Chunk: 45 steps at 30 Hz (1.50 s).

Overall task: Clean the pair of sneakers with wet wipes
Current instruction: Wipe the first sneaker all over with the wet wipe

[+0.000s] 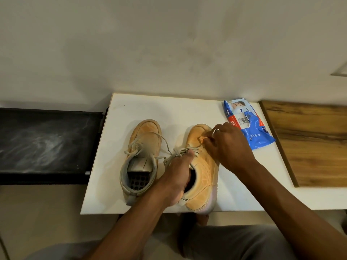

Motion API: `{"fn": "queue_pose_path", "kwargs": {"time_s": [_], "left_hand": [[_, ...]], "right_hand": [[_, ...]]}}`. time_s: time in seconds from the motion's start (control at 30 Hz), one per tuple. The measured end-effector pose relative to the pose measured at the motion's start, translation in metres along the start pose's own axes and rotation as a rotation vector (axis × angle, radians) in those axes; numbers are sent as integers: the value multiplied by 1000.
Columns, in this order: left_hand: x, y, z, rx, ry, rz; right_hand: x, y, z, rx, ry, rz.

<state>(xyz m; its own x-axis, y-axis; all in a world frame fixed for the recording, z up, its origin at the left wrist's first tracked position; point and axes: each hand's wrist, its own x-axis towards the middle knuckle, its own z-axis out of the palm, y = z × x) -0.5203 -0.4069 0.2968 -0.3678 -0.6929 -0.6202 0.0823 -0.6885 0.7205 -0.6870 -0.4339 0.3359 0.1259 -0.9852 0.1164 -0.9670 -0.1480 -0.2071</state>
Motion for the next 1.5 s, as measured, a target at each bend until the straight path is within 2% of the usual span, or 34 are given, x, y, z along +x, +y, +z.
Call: {"fn": "queue_pose_path", "kwargs": {"time_s": [0.17, 0.33, 0.53, 0.73, 0.83, 0.93, 1.0, 1.13, 1.3, 1.43, 1.5], "left_hand": [[3, -2, -1, -22, 42, 11], [3, -2, -3, -43, 56, 15], [4, -2, -7, -85, 62, 18], [4, -1, -5, -63, 41, 15], [3, -1, -6, -77, 33, 6], [2, 0, -8, -111, 32, 1], [2, -1, -7, -113, 38, 10], [3, 0, -3, -93, 50, 13], [2, 0, -7, -141, 27, 8], [0, -2, -6, -10, -50, 54], [0, -2, -5, 13, -27, 67]], "right_hand": [[-15, -8, -7, 184, -152, 103], [-30, -8, -12, 365, -205, 171], [-47, -11, -16, 596, -299, 126], [-35, -8, 0, 308, -107, 117], [-34, -10, -1, 408, -105, 86], [-45, -10, -9, 579, -220, 61], [-46, -6, -9, 535, -216, 78], [-38, 0, -6, 299, -70, 113], [-45, 6, -12, 407, -181, 19], [-34, 17, -10, 291, 0, 63], [-27, 16, -8, 262, 30, 79]]}}
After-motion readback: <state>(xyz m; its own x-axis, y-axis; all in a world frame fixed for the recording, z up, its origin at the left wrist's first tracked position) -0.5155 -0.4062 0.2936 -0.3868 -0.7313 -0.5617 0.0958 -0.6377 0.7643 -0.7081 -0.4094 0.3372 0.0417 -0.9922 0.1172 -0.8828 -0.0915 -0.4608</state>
